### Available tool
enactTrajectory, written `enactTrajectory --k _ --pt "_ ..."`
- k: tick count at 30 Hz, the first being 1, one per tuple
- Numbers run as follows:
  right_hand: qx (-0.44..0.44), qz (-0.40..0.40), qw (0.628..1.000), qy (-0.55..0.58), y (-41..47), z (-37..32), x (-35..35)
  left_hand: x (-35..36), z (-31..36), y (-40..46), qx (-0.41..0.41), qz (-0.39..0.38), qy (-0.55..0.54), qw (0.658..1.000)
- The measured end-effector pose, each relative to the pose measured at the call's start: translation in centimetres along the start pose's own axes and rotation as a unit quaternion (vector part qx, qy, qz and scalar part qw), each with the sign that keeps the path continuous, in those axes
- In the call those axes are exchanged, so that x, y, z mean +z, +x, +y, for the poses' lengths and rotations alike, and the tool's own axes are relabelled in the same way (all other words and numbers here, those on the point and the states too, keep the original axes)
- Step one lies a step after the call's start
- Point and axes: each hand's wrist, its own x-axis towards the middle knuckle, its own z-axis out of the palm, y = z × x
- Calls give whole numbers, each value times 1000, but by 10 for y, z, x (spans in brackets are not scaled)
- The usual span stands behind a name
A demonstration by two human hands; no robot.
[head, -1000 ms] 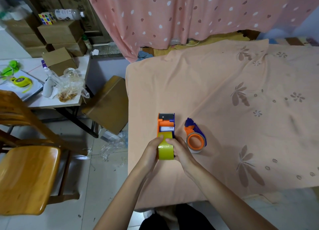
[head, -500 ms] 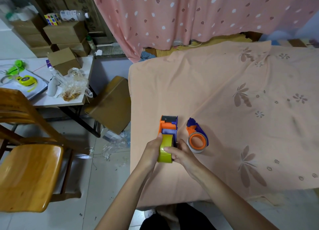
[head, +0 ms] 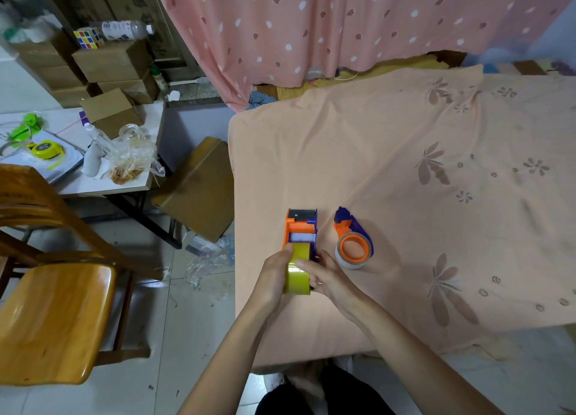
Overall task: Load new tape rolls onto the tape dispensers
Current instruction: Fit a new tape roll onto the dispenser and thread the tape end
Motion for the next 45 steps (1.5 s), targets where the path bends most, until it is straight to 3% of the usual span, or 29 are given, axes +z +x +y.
enactTrajectory --k 5,14,22,30,35,42,45 --pt "-18 47 998 -24 2 4 -4 7 3 3 5 16 7 1000" --pt "12 84 996 -10 11 -7 1 7 2 6 6 -47 -107 993" --pt "-30 -10 999 -9 10 -3 -15 8 9 15 1 -5 -6 1000" --pt "-14 51 999 11 18 -8 -13 19 10 19 3 -28 -54 998" --pt "2 48 999 0 24 -19 -17 20 12 22 22 -49 -87 995" --pt "-30 -21 999 -1 26 -20 -29 17 21 31 19 -19 17 999" --pt "-50 -13 998 -20 25 -18 -29 19 27 32 -6 -16 19 1000"
